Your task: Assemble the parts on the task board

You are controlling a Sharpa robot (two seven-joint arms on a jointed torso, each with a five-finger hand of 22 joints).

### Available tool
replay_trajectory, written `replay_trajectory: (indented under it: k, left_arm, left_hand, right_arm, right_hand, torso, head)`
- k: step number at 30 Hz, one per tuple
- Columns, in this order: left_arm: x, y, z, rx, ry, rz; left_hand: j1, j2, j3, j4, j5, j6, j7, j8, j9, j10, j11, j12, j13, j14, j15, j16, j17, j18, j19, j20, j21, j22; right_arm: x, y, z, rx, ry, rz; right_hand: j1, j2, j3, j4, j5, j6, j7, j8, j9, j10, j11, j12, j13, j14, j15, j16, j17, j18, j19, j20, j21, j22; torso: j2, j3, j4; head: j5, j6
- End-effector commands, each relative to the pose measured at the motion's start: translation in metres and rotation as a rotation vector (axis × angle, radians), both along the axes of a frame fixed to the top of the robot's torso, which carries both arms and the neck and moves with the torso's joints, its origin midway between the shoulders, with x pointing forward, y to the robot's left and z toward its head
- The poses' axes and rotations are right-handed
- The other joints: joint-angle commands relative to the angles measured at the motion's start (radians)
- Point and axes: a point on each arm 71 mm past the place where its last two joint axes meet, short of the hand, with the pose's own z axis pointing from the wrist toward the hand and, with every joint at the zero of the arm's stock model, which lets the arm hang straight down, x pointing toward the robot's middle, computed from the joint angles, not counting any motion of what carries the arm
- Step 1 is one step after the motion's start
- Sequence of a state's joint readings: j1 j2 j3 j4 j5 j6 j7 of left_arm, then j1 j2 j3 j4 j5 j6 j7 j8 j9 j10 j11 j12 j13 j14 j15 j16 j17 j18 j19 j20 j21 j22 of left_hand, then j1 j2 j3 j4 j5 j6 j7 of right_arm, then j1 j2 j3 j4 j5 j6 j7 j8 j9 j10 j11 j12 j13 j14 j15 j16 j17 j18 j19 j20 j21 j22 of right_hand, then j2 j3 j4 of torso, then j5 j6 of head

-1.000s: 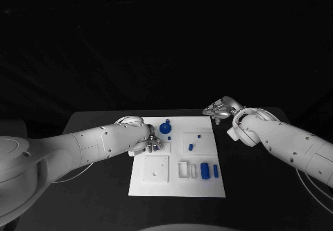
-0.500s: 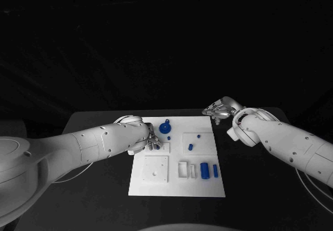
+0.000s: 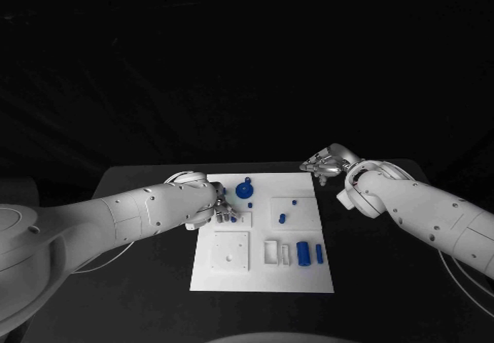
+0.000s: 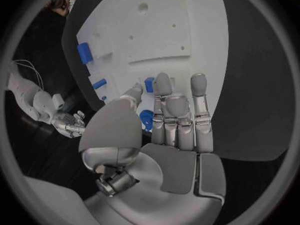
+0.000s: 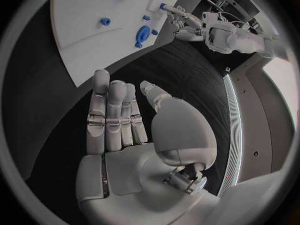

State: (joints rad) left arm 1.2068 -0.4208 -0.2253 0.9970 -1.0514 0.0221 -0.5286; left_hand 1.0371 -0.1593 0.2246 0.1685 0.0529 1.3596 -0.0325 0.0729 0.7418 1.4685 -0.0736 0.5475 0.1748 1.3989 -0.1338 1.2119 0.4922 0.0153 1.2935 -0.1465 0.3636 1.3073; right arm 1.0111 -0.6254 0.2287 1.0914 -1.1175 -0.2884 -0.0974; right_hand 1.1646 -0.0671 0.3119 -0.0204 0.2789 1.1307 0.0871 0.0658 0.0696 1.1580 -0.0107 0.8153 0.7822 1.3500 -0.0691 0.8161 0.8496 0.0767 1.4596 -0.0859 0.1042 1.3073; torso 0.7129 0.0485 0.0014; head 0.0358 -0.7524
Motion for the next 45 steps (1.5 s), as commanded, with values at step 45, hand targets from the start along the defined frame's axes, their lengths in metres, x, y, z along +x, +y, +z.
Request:
replay_trajectory:
  k: [45]
  left_arm:
    - [0.073, 0.048, 0.075, -0.149, -0.045, 0.169]
  left_hand:
    - [-0.043, 0.069, -0.061, -0.074, -0.005, -0.302, 0.104, 0.003, -0.414, -0.012, 0.055, -0.197, -0.034, -0.085, 0.050, -0.136, -0.049, -0.015, -0.019, 0.040, -0.202, -0.068]
  right_arm:
    - [-0.001, -0.008, 0.002, 0.019, -0.023, -0.033]
  right_hand:
    - [-0.008, -0.010, 0.011, 0.019, 0.033, -0.037, 0.010, -0.002, -0.002, 0.018, 0.013, -0.195, -0.232, -0.030, 0.023, -0.198, -0.110, 0.005, -0.054, 0.024, -0.041, -0.221]
  torso:
    - [0.040, -0.0042, -0.0204]
  head:
    - [0.008, 0.076]
